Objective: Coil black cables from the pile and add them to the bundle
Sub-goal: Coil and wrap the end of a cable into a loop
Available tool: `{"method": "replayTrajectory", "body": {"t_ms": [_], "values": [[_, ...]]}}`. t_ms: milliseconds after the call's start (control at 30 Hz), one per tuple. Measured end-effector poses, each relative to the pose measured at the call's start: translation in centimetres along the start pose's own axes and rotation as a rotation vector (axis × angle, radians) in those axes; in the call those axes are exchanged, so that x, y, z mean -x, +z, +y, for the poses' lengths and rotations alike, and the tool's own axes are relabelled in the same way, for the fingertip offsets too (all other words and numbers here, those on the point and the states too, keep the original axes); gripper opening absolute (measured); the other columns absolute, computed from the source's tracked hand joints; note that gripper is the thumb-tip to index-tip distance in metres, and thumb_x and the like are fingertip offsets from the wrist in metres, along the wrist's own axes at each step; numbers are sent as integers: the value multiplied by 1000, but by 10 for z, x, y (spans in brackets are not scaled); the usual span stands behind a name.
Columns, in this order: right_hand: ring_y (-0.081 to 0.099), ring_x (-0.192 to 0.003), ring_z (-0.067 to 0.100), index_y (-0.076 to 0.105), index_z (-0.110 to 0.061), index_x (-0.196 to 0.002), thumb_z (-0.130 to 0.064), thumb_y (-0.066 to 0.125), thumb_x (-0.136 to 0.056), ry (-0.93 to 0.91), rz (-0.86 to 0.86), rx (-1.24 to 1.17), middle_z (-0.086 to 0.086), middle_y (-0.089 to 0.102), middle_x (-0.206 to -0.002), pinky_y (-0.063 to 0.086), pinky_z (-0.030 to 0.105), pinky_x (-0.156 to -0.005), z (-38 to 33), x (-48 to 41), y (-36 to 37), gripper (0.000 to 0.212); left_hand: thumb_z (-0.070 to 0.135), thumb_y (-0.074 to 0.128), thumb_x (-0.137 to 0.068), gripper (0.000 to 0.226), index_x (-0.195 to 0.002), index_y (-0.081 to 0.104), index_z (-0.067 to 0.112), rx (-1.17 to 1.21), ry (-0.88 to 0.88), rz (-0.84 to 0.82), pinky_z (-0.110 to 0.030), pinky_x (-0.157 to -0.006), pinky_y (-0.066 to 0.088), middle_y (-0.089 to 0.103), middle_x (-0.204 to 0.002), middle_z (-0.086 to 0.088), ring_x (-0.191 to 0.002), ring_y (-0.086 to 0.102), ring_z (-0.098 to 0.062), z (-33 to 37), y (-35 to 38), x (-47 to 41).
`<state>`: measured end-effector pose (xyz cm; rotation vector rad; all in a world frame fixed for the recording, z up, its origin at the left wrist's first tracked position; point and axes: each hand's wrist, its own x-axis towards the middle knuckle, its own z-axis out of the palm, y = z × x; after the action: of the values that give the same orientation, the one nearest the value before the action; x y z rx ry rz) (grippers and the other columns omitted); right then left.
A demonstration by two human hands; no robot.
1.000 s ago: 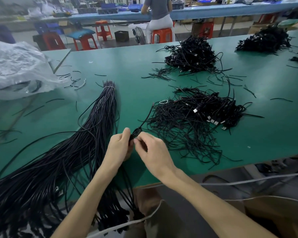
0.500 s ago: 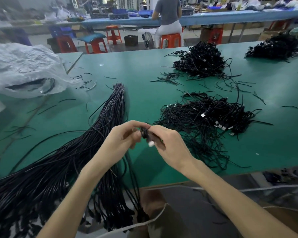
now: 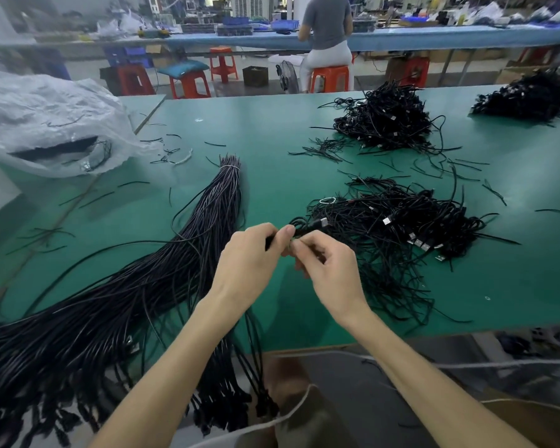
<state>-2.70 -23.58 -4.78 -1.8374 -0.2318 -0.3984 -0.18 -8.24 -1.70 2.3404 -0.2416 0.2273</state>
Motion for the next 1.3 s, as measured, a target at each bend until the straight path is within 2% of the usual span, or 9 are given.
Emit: {"method": "replayTrajectory", "body": {"t_ms": [200,367,533,667,767,867,1000,1167,1300], "values": [[64,-71,25,68,-6,-88,-10,68,-98,-445,-57,667,2,67,-80,56,41,-67,11,7,-16,11,38,56,-104,24,-103,59,13,148,-212,-301,-34,-61,53,71,-63,1,-49,57,-21,12,-4,-3],[63,-73,28,67,-4,-94,-4,64,-98,-385,-101,591,4,67,-85,54,48,-64,17,7,-34,5,7,39,-111,25,-124,55,-7,495,-29,-610,-39,-76,56,74,-103,-21,-82,71,-31,10,-25,-1],[51,-66,16,63,-11,-88,-12,65,-100,-271,-69,358,-20,53,-77,47,41,-60,10,9,-27,11,7,65,-99,17,-114,72,3,233,219,-364,-32,-87,50,66,-103,-16,-97,62,-29,4,-7,-1],[54,-65,18,61,-13,-84,-21,62,-102,-242,-76,306,-21,53,-71,48,43,-61,5,4,-30,20,11,58,-103,18,-114,67,0,367,158,-324,-38,-99,53,65,-119,-17,-111,65,-23,-1,5,-1],[51,-65,16,59,-13,-82,-19,63,-101,-233,-101,341,-20,51,-70,47,44,-63,6,4,-32,20,26,55,-106,35,-95,64,-5,246,113,-317,-48,-83,54,70,-88,-17,-82,65,-26,-4,11,-5],[51,-65,19,60,-10,-84,-19,62,-101,-231,-119,383,-14,51,-70,47,44,-64,5,3,-33,20,33,51,-107,41,-71,50,13,187,105,-268,-26,-55,37,51,-57,11,-54,42,-6,0,13,-5],[54,-66,20,63,-5,-83,-12,67,-98,-410,-112,580,0,60,-75,51,39,-61,2,-1,-37,17,35,49,-108,49,-65,50,11,111,-21,-369,-28,-55,35,51,-56,3,-47,43,-13,9,16,-13],[55,-61,23,63,-11,-77,-13,61,-101,-840,-192,978,2,57,-70,47,37,-55,3,-7,-48,24,30,53,-104,38,-69,56,14,374,-392,-726,-23,-48,44,54,-59,-1,-41,41,-16,8,8,-24],[59,-64,24,64,-8,-82,-17,63,-102,-718,-202,924,2,61,-74,51,39,-58,6,-4,-56,21,40,52,-106,45,-74,61,10,399,-364,-742,-24,-48,47,61,-63,-5,-44,49,-19,8,15,-26]]}}
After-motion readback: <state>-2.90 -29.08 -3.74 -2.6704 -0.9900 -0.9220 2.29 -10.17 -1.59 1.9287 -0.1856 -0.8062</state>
